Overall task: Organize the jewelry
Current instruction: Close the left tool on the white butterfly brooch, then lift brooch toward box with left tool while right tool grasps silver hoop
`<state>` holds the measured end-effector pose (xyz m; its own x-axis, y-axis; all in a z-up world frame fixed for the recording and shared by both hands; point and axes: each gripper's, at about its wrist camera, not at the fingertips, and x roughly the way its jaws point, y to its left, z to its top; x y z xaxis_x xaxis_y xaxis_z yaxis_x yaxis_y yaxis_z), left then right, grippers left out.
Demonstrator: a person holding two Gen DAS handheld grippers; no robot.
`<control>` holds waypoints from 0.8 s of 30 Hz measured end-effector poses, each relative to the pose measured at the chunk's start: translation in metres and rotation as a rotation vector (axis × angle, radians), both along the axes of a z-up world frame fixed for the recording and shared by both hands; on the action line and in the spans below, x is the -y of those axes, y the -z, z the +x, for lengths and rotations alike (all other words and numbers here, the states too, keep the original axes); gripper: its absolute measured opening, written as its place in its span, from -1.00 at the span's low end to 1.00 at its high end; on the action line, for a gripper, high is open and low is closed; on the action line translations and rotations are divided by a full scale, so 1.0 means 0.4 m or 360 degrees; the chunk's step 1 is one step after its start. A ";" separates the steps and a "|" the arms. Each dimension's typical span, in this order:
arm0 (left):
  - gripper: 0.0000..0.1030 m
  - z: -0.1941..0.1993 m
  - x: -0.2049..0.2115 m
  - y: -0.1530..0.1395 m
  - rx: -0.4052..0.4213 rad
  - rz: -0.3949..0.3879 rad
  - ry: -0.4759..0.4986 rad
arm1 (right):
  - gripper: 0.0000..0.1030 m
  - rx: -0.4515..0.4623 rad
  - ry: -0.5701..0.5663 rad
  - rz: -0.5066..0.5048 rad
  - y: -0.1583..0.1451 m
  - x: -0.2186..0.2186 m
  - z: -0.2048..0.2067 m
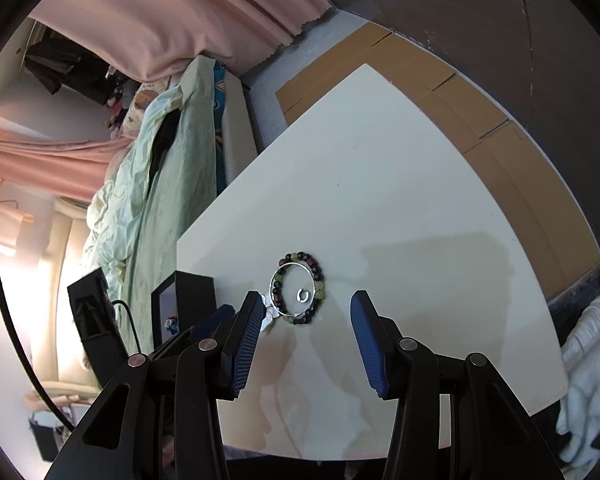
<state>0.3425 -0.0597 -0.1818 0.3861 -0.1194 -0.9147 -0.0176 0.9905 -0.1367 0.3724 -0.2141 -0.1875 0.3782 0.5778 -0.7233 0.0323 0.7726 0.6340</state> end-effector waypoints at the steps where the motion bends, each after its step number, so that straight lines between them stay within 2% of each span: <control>1: -0.25 0.002 -0.001 0.004 -0.0011 0.0000 0.0002 | -0.07 0.0000 0.0001 0.0000 0.000 0.001 0.000; 7: -0.28 0.012 -0.010 0.032 -0.0054 0.0004 -0.0012 | -0.07 0.0003 -0.0004 0.0003 -0.001 0.000 0.001; 11: -0.46 0.013 -0.009 0.041 -0.0052 0.0004 -0.0013 | -0.07 -0.0005 -0.0021 -0.0014 0.003 -0.013 0.011; 13: -0.64 0.015 -0.015 0.042 -0.0056 -0.0041 -0.0015 | -0.07 -0.0014 -0.0034 -0.0033 0.007 -0.024 0.016; 16: -0.74 0.014 -0.026 0.035 -0.0054 -0.0076 -0.0023 | -0.07 -0.0017 -0.0069 -0.0061 0.012 -0.046 0.023; 24: -0.74 -0.005 -0.068 -0.027 0.0036 -0.0127 -0.0048 | -0.07 -0.0035 -0.0157 -0.0144 0.036 -0.106 0.040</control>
<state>0.3404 -0.0326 -0.1708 0.4113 -0.1793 -0.8937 -0.0433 0.9755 -0.2157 0.3885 -0.1719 -0.2019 0.3062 0.5432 -0.7818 -0.0335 0.8268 0.5614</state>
